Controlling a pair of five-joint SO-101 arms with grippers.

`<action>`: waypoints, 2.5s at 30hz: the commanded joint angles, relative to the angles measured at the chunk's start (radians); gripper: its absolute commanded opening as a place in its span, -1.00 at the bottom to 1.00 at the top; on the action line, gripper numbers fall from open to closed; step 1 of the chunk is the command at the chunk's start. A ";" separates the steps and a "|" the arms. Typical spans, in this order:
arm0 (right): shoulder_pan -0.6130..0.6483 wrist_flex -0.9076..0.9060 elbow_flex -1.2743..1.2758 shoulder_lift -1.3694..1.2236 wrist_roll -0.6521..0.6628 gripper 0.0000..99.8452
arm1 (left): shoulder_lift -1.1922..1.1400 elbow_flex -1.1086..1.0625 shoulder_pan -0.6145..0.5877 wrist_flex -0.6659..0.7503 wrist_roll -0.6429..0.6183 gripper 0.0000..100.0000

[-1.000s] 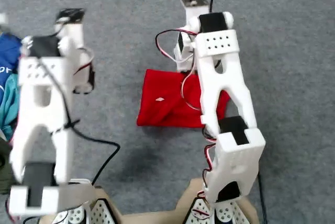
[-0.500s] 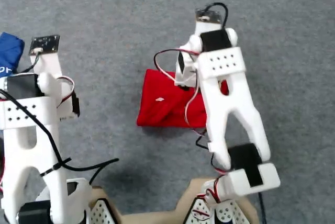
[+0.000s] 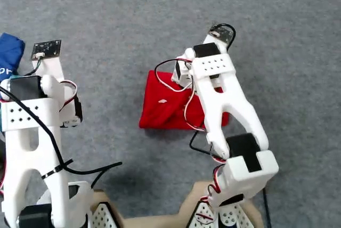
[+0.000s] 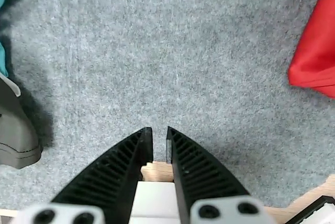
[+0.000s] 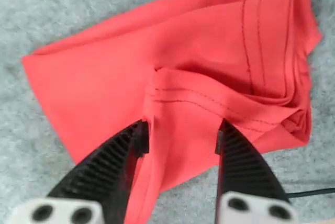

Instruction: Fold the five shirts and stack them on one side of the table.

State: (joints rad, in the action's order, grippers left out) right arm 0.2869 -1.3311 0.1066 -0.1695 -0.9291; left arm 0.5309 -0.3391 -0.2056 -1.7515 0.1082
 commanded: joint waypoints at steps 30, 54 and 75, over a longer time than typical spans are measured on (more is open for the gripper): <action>-0.105 -0.222 -0.007 0.186 0.161 -0.99 | 0.033 0.003 -0.006 0.002 -0.003 -0.88; -0.134 -0.420 0.183 0.216 0.411 -0.86 | 0.033 0.009 -0.157 0.044 0.060 -0.88; -0.039 -0.311 -0.255 -0.031 0.252 -0.63 | 0.033 0.009 -0.158 0.044 0.061 -0.88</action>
State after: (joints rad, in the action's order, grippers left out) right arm 0.2087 -1.6701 -0.0852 -0.1112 -0.6084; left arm 0.5355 -0.3391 -0.3529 -1.7162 0.1603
